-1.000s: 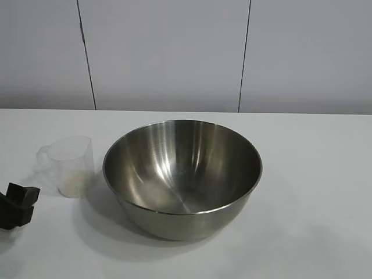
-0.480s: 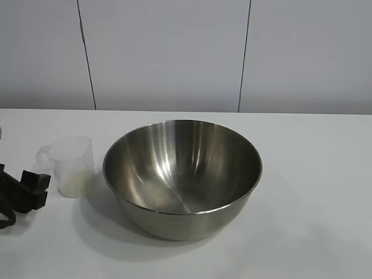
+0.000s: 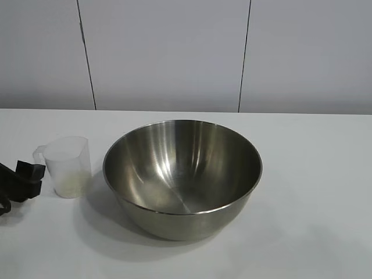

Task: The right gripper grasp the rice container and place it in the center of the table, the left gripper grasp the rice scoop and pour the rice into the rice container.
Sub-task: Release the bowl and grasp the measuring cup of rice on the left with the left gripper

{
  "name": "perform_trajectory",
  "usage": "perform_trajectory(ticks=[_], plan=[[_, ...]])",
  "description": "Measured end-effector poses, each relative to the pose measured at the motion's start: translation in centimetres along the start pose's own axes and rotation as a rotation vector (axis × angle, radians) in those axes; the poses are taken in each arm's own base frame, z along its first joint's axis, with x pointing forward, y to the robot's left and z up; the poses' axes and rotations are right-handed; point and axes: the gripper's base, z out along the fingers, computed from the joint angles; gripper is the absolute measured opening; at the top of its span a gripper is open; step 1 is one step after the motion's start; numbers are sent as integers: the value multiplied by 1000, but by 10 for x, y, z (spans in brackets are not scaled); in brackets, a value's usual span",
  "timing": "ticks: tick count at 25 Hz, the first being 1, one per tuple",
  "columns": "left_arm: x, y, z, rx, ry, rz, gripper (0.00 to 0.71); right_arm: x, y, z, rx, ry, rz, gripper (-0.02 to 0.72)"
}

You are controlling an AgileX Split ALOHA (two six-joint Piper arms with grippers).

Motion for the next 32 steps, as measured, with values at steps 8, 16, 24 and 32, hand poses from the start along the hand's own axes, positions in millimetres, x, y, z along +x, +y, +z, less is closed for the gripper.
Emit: perform_trajectory(ticks=[8, 16, 24, 32], plan=[[-6, 0, 6, 9, -30, -33, 570, 0, 0, 0, 0, 0, 0, 557], [-14, 1, 14, 5, -66, -40, 519, 0, 0, 0, -1, 0, 0, 557], [-15, -1, 15, 22, -72, -32, 144, 0, 0, 0, -1, 0, 0, 557], [-18, -8, 16, 109, -92, 9, 16, 0, 0, 0, -2, -2, 1, 557]])
